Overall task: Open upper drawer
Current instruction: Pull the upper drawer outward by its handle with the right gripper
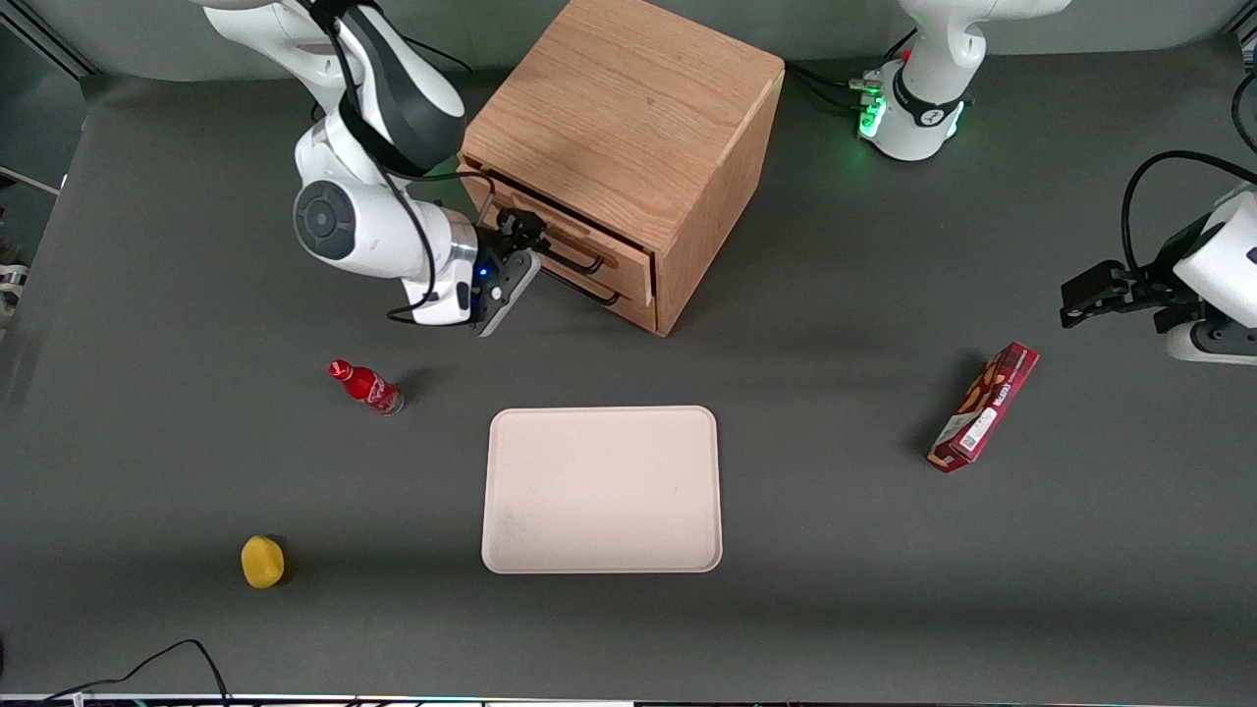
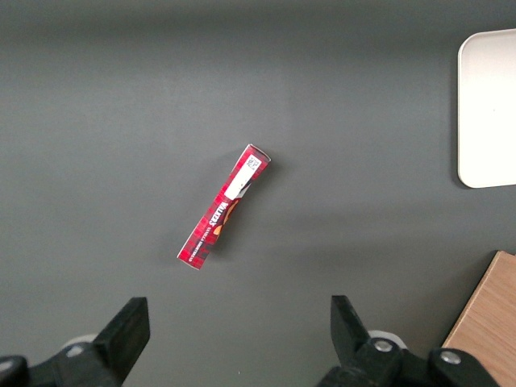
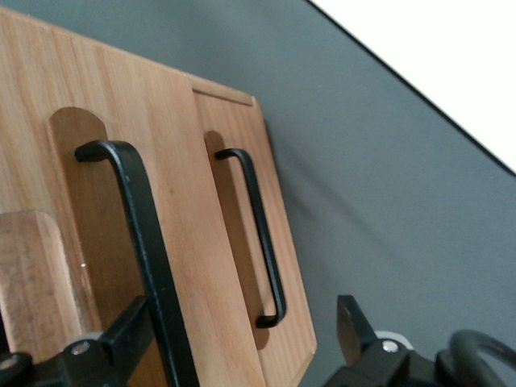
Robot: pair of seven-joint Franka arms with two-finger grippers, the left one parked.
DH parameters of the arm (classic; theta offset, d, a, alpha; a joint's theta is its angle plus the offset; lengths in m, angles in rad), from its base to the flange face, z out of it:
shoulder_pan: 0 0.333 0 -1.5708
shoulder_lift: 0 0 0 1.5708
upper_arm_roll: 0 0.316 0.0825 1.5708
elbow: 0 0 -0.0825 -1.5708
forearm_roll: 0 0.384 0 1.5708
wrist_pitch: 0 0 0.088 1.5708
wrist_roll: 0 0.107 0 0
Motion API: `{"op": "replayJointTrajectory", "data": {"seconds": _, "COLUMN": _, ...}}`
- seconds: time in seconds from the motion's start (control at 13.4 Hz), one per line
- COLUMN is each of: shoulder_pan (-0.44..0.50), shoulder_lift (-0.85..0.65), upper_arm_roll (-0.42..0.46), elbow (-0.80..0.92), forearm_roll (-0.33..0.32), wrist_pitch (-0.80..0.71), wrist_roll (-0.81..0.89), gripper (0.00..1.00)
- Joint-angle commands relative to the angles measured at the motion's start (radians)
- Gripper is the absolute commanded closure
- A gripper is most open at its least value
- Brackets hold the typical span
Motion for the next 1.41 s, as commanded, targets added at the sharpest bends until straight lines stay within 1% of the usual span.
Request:
{"op": "replayJointTrajectory", "data": {"seconds": 0.0, "shoulder_pan": -0.003, "shoulder_lift": 0.02, "upper_arm_roll": -0.016, "elbow": 0.039, "forearm_roll": -0.023, "wrist_pitch": 0.003, "wrist_roll": -0.029, "gripper": 0.0}}
{"op": "replayJointTrajectory", "data": {"seconds": 0.15, "shoulder_pan": -0.003, "shoulder_lift": 0.04, "upper_arm_roll": -0.043, "elbow": 0.061, "forearm_roll": -0.034, "wrist_pitch": 0.002, "wrist_roll": -0.031, "gripper": 0.0}}
{"op": "replayJointTrajectory", "data": {"seconds": 0.3, "shoulder_pan": -0.003, "shoulder_lift": 0.055, "upper_arm_roll": -0.05, "elbow": 0.078, "forearm_roll": -0.062, "wrist_pitch": -0.002, "wrist_roll": -0.048, "gripper": 0.0}}
{"op": "replayJointTrajectory", "data": {"seconds": 0.6, "shoulder_pan": -0.003, "shoulder_lift": 0.084, "upper_arm_roll": -0.082, "elbow": 0.11, "forearm_roll": -0.068, "wrist_pitch": -0.002, "wrist_roll": -0.085, "gripper": 0.0}}
{"op": "replayJointTrajectory", "data": {"seconds": 0.89, "shoulder_pan": -0.003, "shoulder_lift": 0.14, "upper_arm_roll": -0.097, "elbow": 0.177, "forearm_roll": -0.113, "wrist_pitch": -0.006, "wrist_roll": -0.086, "gripper": 0.0}}
{"op": "replayJointTrajectory", "data": {"seconds": 1.04, "shoulder_pan": -0.002, "shoulder_lift": 0.167, "upper_arm_roll": -0.111, "elbow": 0.211, "forearm_roll": -0.122, "wrist_pitch": -0.008, "wrist_roll": -0.086, "gripper": 0.0}}
{"op": "replayJointTrajectory", "data": {"seconds": 1.19, "shoulder_pan": -0.002, "shoulder_lift": 0.195, "upper_arm_roll": -0.116, "elbow": 0.242, "forearm_roll": -0.162, "wrist_pitch": -0.011, "wrist_roll": -0.086, "gripper": 0.0}}
{"op": "replayJointTrajectory", "data": {"seconds": 1.34, "shoulder_pan": 0.0, "shoulder_lift": 0.215, "upper_arm_roll": -0.129, "elbow": 0.275, "forearm_roll": -0.171, "wrist_pitch": -0.037, "wrist_roll": -0.089, "gripper": 0.0}}
